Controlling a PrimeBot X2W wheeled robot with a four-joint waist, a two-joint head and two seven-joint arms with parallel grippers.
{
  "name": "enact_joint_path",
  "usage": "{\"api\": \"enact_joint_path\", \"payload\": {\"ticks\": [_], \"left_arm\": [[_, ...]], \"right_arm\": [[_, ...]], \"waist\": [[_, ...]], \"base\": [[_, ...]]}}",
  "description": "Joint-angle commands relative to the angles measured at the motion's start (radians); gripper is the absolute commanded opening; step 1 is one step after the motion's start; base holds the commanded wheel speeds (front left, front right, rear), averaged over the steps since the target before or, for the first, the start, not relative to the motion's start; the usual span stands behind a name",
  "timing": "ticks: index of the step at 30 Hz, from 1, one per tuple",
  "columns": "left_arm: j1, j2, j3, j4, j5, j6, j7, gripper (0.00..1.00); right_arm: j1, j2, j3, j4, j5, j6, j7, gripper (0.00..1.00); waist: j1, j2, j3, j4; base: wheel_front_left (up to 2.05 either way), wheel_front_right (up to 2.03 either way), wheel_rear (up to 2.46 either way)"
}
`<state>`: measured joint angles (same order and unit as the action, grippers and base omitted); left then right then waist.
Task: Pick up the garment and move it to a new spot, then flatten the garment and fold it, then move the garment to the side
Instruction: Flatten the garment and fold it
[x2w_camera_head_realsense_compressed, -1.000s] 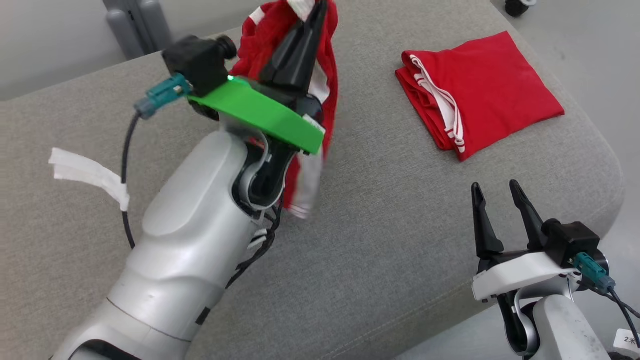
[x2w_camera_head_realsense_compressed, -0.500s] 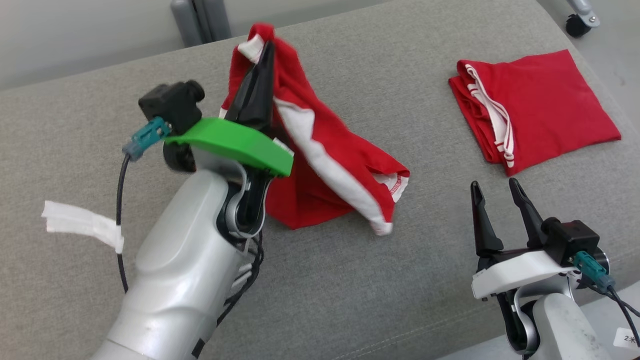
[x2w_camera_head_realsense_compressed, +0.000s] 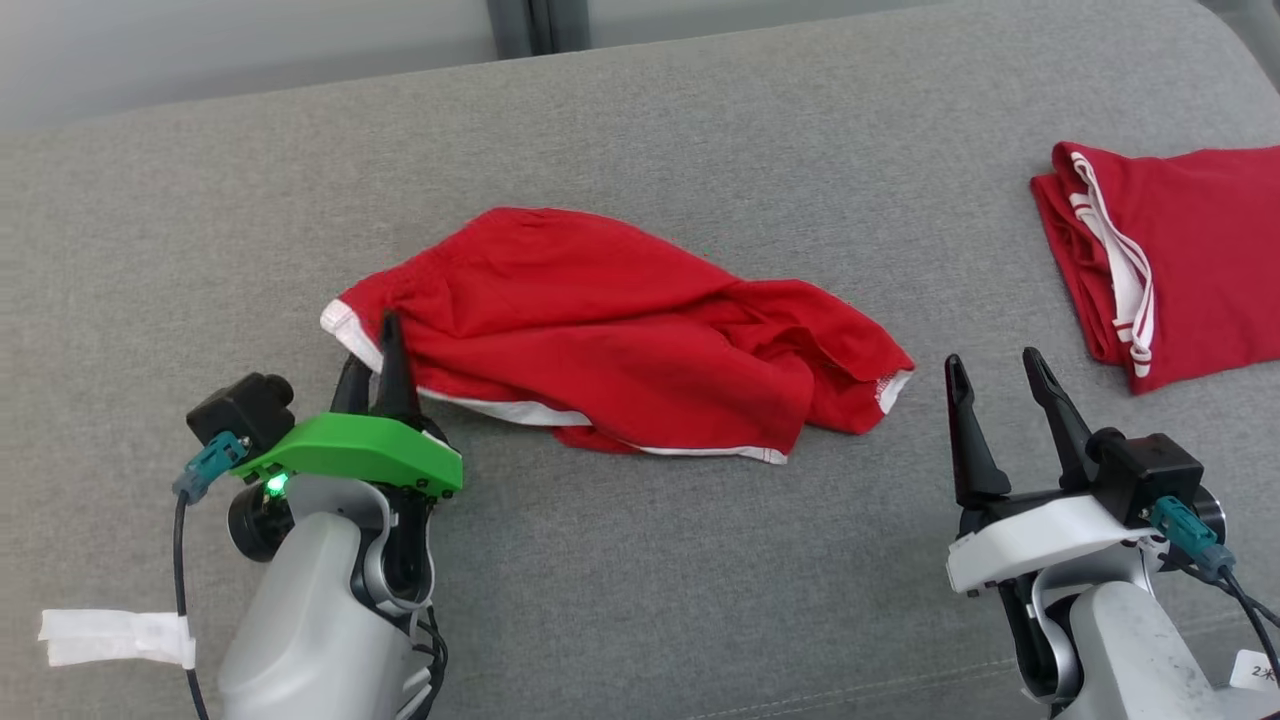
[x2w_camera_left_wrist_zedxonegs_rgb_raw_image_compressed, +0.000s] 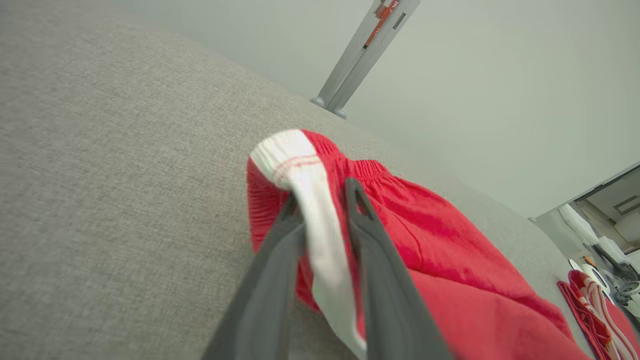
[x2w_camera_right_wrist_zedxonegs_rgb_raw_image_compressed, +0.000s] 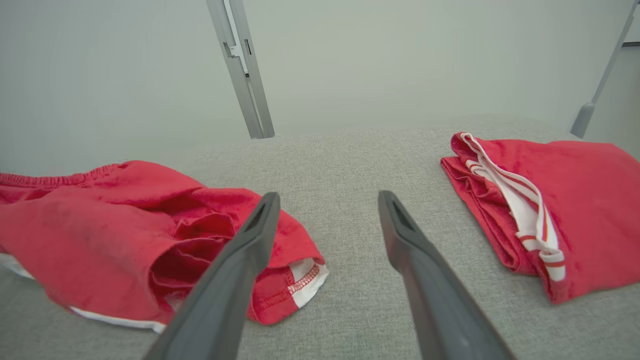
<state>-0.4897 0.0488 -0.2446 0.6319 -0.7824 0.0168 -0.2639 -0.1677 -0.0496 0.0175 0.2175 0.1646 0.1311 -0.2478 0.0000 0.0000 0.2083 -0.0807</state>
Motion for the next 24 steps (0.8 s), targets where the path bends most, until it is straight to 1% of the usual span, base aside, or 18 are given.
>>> {"api": "enact_joint_path", "payload": {"ticks": [1, 4, 5, 9, 10, 15, 18, 21, 24], "left_arm": [[0.019, 0.003, 0.003, 0.004, 0.003, -0.013, 0.000, 1.00], [0.042, 0.004, 0.023, -0.020, 0.021, -0.036, 0.000, 1.00], [0.051, 0.004, 0.022, -0.031, 0.031, -0.050, 0.000, 1.00], [0.100, 0.004, 0.049, -0.098, 0.122, -0.083, 0.000, 1.00], [0.116, 0.004, 0.054, -0.117, 0.161, -0.091, 0.000, 1.00], [0.193, 0.009, 0.125, -0.267, 0.290, -0.118, 0.000, 1.00], [0.243, 0.011, 0.151, -0.368, 0.380, -0.134, 0.000, 1.00], [0.294, 0.010, 0.170, -0.443, 0.449, -0.142, 0.000, 1.00], [0.340, 0.009, 0.179, -0.481, 0.495, -0.147, 0.000, 1.00]], "right_arm": [[-0.002, -0.002, 0.001, -0.003, -0.008, -0.001, 0.003, 1.00], [0.002, -0.002, -0.001, -0.008, -0.010, -0.001, 0.007, 1.00], [0.005, -0.002, -0.004, -0.009, -0.012, -0.001, 0.008, 1.00], [0.018, -0.002, -0.010, -0.013, -0.013, -0.001, 0.012, 1.00], [0.020, -0.002, -0.011, -0.014, -0.013, -0.001, 0.015, 1.00], [0.035, -0.002, -0.018, -0.026, -0.018, -0.001, 0.022, 1.00], [0.044, -0.002, -0.024, -0.033, -0.019, -0.001, 0.025, 1.00], [0.054, -0.002, -0.025, -0.036, -0.021, -0.001, 0.030, 1.00], [0.065, -0.002, -0.023, -0.035, -0.021, -0.001, 0.033, 1.00]], "waist": [[0.0000, 0.0000, -0.008, 0.028], [0.0000, 0.0000, -0.017, 0.042], [0.0000, 0.0000, -0.020, 0.047], [0.0000, 0.0000, -0.035, 0.060], [0.0000, 0.0000, -0.039, 0.063], [0.0000, 0.0000, -0.057, 0.070], [0.0000, 0.0000, -0.067, 0.075], [0.0000, 0.0000, -0.080, 0.076], [0.0000, 0.0000, -0.095, 0.073]], "base": [[0.00, 0.00, 0.00], [0.00, 0.00, 0.00], [0.00, 0.00, 0.00], [0.00, 0.00, 0.00], [0.00, 0.00, 0.00], [0.00, 0.00, 0.00], [0.00, 0.00, 0.00], [0.00, 0.00, 0.00], [0.00, 0.00, 0.00]]}}
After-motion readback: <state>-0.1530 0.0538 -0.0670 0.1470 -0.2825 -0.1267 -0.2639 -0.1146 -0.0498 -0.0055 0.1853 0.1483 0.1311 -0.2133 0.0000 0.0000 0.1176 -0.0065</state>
